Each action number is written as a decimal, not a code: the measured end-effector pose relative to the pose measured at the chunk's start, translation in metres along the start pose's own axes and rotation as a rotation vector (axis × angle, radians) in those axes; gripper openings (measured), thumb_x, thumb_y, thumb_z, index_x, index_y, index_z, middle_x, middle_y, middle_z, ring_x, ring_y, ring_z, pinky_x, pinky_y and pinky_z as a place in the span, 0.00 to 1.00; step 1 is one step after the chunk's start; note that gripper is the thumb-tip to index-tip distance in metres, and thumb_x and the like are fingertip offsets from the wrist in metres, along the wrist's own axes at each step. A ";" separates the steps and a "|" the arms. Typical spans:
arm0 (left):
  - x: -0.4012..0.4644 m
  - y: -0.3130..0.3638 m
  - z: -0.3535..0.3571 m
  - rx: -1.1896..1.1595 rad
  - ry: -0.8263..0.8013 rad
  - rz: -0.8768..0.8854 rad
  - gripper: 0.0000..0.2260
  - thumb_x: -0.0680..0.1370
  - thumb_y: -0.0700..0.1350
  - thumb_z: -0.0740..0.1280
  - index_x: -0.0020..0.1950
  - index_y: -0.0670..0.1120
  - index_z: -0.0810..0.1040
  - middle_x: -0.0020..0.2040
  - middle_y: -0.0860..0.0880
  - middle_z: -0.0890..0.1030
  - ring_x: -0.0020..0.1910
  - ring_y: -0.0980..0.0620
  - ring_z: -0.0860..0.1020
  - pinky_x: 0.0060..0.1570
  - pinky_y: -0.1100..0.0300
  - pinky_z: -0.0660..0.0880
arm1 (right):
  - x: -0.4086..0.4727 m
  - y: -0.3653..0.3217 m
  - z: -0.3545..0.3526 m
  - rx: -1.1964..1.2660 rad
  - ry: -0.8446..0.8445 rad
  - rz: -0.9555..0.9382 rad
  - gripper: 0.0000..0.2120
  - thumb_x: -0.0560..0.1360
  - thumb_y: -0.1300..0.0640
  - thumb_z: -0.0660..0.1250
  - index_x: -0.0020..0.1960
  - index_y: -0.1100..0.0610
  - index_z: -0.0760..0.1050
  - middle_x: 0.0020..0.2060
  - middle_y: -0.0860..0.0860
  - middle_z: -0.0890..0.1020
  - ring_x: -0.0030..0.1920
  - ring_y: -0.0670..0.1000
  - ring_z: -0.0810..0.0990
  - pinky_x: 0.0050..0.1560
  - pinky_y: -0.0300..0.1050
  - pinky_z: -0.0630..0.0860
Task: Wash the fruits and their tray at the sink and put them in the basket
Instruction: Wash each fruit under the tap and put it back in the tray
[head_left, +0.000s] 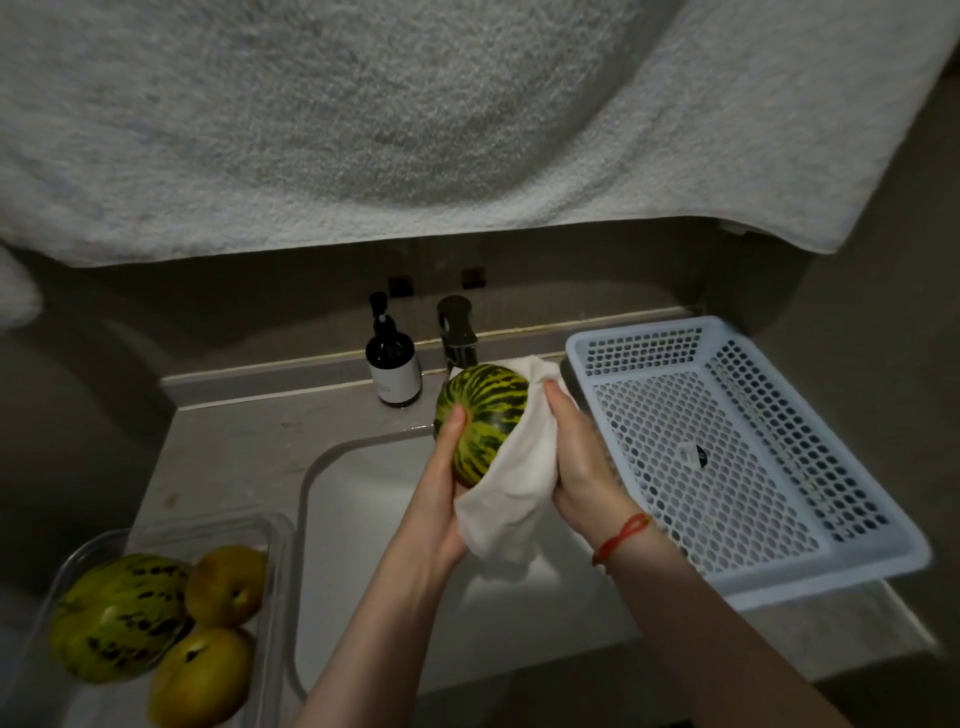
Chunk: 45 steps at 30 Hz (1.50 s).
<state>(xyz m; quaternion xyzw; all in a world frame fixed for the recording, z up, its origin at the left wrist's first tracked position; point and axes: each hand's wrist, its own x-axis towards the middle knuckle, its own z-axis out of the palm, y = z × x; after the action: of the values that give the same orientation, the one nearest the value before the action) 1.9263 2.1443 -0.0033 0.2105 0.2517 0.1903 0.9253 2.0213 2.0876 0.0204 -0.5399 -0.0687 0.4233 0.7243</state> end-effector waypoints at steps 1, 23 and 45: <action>-0.001 -0.001 -0.002 -0.023 -0.007 0.008 0.25 0.65 0.56 0.70 0.55 0.41 0.82 0.56 0.39 0.82 0.53 0.43 0.82 0.51 0.50 0.78 | -0.003 0.001 -0.002 0.074 -0.044 0.040 0.19 0.79 0.47 0.56 0.61 0.58 0.75 0.56 0.61 0.80 0.58 0.59 0.79 0.63 0.59 0.72; -0.017 0.023 -0.032 -0.106 -0.083 0.150 0.36 0.47 0.57 0.81 0.52 0.43 0.85 0.56 0.39 0.82 0.52 0.42 0.82 0.54 0.45 0.77 | -0.010 -0.008 -0.040 0.324 -0.234 0.093 0.16 0.64 0.52 0.67 0.47 0.61 0.77 0.48 0.62 0.78 0.49 0.57 0.78 0.53 0.49 0.72; -0.024 0.048 -0.005 -0.096 -0.086 0.228 0.37 0.49 0.60 0.79 0.55 0.46 0.83 0.56 0.40 0.80 0.52 0.43 0.79 0.56 0.52 0.72 | -0.023 -0.072 -0.049 -0.926 -0.252 -0.118 0.32 0.63 0.64 0.76 0.65 0.52 0.71 0.53 0.50 0.79 0.52 0.49 0.80 0.51 0.44 0.79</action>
<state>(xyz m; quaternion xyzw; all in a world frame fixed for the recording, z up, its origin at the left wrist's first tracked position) 1.8923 2.1751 0.0254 0.2011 0.1767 0.2968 0.9167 2.0728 2.0318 0.0694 -0.7452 -0.3678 0.3684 0.4167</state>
